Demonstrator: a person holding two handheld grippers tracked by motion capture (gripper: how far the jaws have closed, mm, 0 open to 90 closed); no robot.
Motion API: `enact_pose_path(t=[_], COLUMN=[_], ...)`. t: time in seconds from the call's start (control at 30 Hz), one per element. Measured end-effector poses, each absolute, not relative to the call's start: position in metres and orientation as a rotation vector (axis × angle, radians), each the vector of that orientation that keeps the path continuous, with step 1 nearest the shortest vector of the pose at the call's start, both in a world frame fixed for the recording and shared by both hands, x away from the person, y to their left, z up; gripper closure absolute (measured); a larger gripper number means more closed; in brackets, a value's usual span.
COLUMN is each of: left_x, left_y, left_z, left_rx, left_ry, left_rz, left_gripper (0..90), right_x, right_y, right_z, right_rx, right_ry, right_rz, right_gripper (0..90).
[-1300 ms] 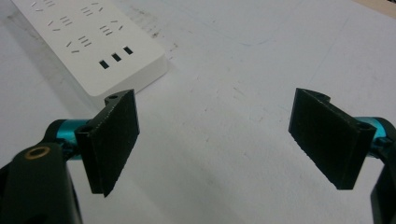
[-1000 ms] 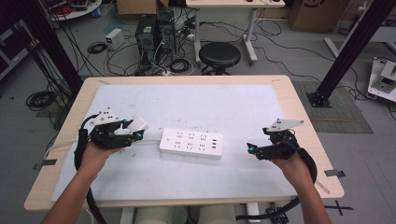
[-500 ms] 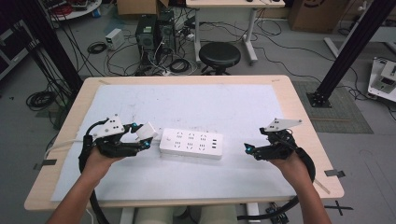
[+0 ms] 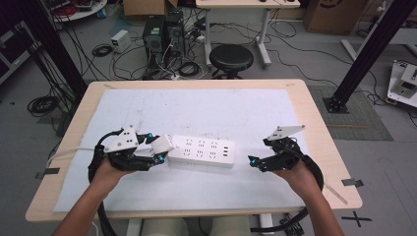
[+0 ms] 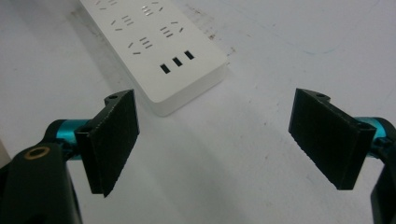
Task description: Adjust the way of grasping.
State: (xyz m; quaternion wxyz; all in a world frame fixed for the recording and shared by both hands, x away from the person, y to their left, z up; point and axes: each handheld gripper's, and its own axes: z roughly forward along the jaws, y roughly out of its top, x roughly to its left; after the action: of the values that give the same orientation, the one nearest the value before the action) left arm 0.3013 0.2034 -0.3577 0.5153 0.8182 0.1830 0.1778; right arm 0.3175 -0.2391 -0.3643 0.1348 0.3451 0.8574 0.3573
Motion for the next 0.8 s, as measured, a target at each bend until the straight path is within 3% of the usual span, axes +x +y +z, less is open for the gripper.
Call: enact_pose_path(t=[0.8], left_x=[0.297], left_y=[0.174], left_z=[-0.363], left_rx=[2.022], left_ry=[0.278], left_rz=[0.421], left_gripper=[42.5], right_x=[0.314], right_y=[-0.222], right_z=[-0.365], right_rx=[1.177], right_ry=[2.564], right_rz=[1.323], right_gripper=[16.4])
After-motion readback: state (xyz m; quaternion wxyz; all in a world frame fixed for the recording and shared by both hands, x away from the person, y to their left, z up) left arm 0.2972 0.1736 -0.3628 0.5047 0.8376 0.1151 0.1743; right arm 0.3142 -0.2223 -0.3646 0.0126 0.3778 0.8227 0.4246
